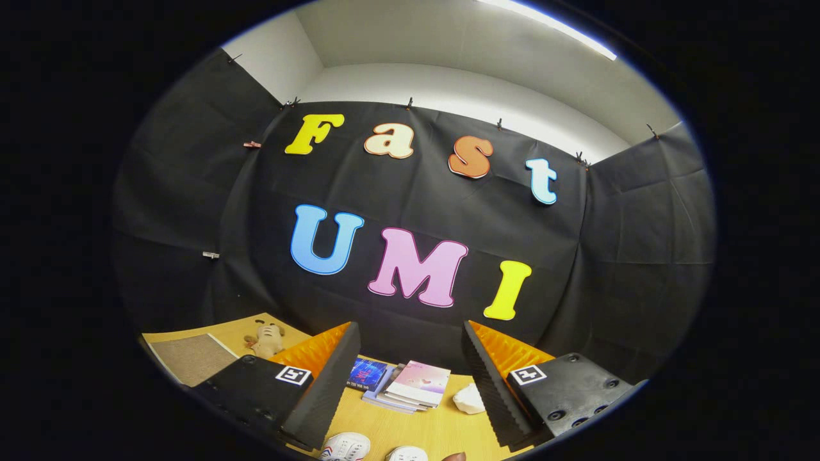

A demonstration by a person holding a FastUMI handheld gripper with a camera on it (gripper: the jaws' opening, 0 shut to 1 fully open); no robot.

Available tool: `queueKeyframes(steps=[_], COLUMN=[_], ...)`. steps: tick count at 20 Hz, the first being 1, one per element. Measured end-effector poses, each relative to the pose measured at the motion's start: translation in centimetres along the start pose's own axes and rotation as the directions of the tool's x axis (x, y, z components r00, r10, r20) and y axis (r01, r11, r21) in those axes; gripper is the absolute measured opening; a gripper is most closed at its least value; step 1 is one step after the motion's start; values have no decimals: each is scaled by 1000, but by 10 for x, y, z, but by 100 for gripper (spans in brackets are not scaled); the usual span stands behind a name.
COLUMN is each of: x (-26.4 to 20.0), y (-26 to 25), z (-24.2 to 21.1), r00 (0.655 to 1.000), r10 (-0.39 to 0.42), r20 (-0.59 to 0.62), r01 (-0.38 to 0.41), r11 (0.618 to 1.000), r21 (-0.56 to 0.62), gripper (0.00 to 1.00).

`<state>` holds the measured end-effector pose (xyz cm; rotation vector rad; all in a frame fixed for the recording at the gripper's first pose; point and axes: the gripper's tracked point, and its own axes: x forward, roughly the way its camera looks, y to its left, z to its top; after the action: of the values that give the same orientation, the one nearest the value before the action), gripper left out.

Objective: Open the storage box then place both shoes into the box .Put the left shoe in first, then the right shoe, with the right side of both shoes facing outward in a uniform manner.

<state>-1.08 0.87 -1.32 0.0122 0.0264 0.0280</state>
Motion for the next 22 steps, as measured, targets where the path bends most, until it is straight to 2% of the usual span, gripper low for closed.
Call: queueKeyframes(steps=[3,6,9,11,14,16,19,21,22], x=[0,3,1,-2,-12,-20,-32,-42,-48], y=[15,51,101,128,177,201,241,265,275], z=[-3,-12,-29,-47,-78,-96,-131,-151,-167], r00=[999,979,913,860,740,646,481,367,317], r10=[53,198,402,502,665,758,872,928,947], r20=[-11,-38,-63,-92,-101,-91,-86,-64,-58], r01=[-53,-194,-381,-456,-565,-594,-557,-487,-432], r11=[998,976,899,837,695,574,380,250,199], r21=[41,98,216,302,444,564,739,837,880], gripper=[96,96,97,96,98,99,98,98,98])
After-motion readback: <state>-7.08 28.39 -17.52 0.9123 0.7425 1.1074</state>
